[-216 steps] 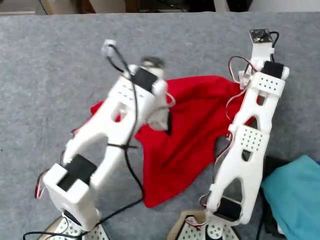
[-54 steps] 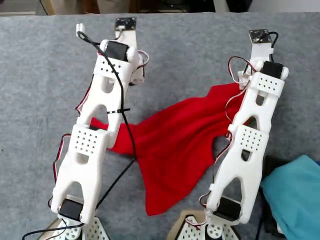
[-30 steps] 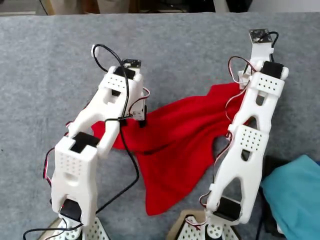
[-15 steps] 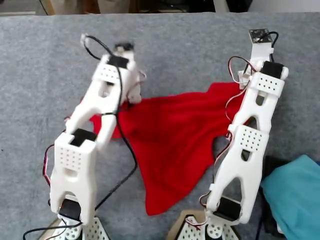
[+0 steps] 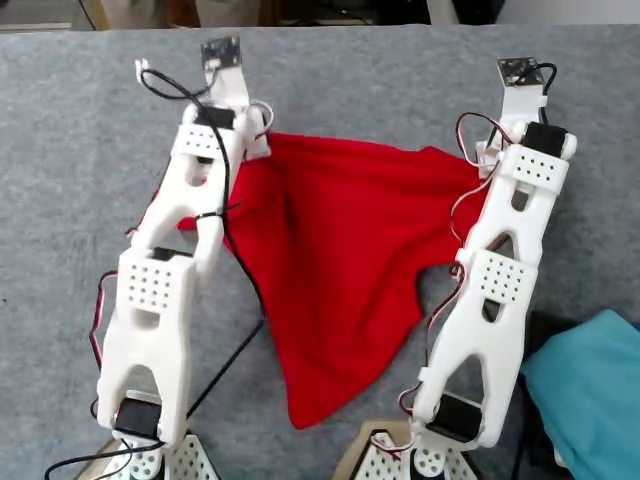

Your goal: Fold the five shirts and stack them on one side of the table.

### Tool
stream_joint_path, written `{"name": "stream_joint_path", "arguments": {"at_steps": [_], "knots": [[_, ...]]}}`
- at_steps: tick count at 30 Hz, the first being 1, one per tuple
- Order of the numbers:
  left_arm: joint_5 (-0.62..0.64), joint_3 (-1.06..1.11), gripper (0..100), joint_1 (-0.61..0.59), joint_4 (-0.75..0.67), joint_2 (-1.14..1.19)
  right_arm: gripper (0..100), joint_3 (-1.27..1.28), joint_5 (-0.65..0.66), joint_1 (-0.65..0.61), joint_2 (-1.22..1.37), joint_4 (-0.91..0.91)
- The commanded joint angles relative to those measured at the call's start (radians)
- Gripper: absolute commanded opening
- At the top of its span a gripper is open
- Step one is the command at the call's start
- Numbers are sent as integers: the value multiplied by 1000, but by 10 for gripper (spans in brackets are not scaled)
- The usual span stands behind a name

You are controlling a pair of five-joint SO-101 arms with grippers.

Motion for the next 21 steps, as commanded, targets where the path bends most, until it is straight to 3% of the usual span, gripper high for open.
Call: {"name": "stream_joint_path", "arguments": {"at_steps": [1, 3, 7, 11, 16, 21], "knots": [[3, -64, 20, 2, 57, 18, 5, -42, -2, -15, -10, -18], [-6, -103, 21, 2, 183, 8, 5, -42, -2, -15, -8, -20], [-140, -227, 68, 35, 474, 4, 5, -42, 26, -18, -5, -17], [-60, -410, 174, 40, 674, 10, 5, -45, 64, -41, 12, -17], [-17, -565, 213, 49, 741, 7, 5, -45, 66, -41, 13, -17], [-38, -509, 213, 117, 743, 16, 5, -45, 66, -41, 13, -18]]}}
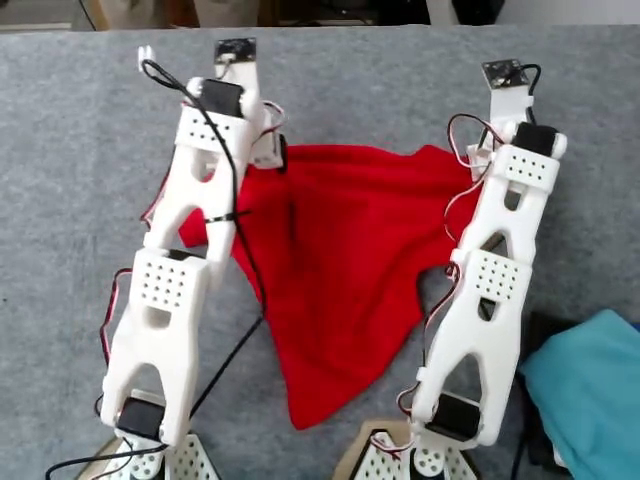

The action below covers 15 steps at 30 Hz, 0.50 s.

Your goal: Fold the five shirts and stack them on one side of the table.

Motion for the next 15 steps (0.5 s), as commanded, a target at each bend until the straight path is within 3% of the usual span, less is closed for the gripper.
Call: {"name": "stream_joint_path", "arguments": {"at_steps": [1, 15], "knots": [[-8, 40, 213, 52, 11, -10, 5, -45, 9, -16, -5, -18], [-9, 534, 138, 84, 11, 53, 5, -45, 11, -16, -4, -21]]}}
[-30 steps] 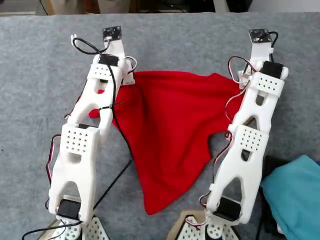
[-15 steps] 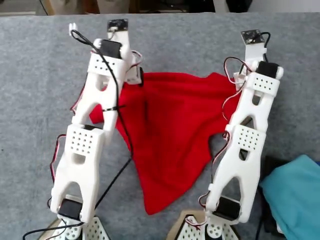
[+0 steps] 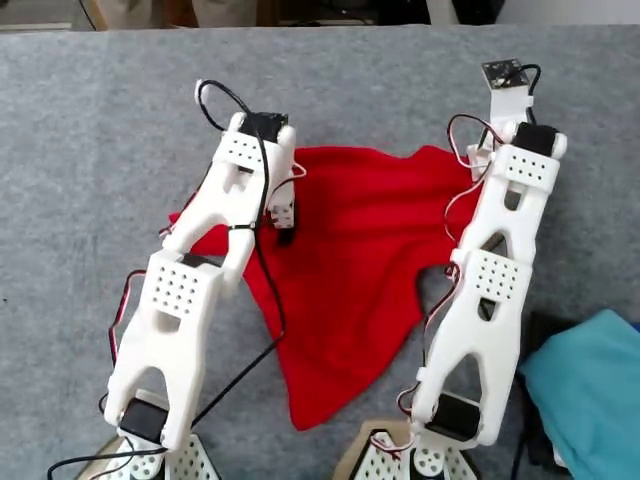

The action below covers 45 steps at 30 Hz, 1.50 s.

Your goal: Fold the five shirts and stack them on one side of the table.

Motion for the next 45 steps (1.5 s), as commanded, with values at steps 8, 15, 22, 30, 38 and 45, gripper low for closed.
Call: {"name": "stream_joint_path", "arguments": {"at_steps": [8, 15, 22, 30, 38, 45], "knots": [[-20, 376, 121, 137, 11, -188, 5, -45, 11, -16, -4, -18], [-41, 689, 120, 146, -87, -410, 5, -45, 11, -15, -4, -18], [-101, 1003, 126, 150, -209, -725, 5, -45, 11, -15, -4, -18], [-87, 899, 230, 141, -209, -947, 5, -45, 11, -15, -2, -18], [-72, 632, 247, 32, -152, -946, 5, -45, 11, -15, -2, -18], [123, 631, 196, -55, -499, -736, 5, -45, 11, -15, -2, -18]]}}
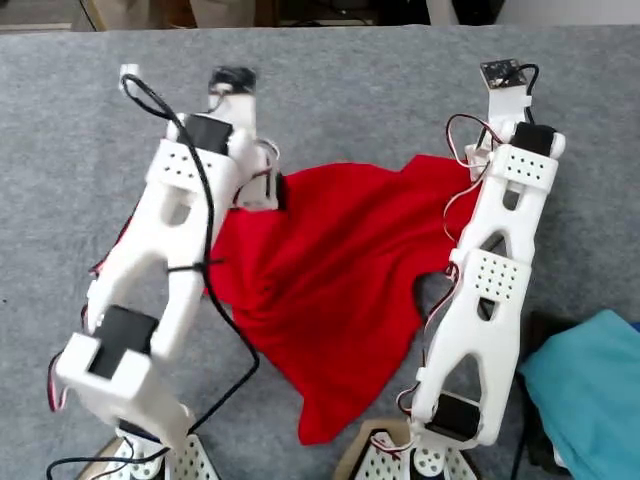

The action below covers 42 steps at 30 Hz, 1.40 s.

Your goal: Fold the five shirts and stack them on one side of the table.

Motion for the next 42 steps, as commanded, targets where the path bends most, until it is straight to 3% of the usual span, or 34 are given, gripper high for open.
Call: {"name": "stream_joint_path", "arguments": {"at_steps": [1, 4, 6, 12, 15, 22, 27, 34, 37, 40, 42], "knots": [[87, -34, 159, -2, -175, 136, 5, -45, 11, -10, -2, -18], [91, -38, 33, 8, -284, 294, 5, -45, 11, -10, -2, -18], [91, -48, 25, 9, -282, 371, 5, -45, 11, -10, -2, -18], [86, -35, 20, -5, -83, 390, 5, -45, 11, -10, -2, -18], [8, 37, 19, -8, -6, 381, 5, -45, 11, -10, -2, -18], [-61, 411, 19, -57, -130, 140, 5, -45, 11, -12, -2, -18], [-60, 505, 19, -44, -166, -74, 5, -45, 11, -12, -2, -18], [-58, 393, 33, 11, -94, -236, 5, -45, 11, -12, -1, -18], [-51, 265, 128, 0, -78, -225, 5, -45, 11, -12, -1, -18], [-9, 166, 204, -28, -152, -174, 5, -45, 11, -12, -1, -18], [43, 127, 184, -40, -253, -101, 5, -45, 11, -12, -1, -18]]}}
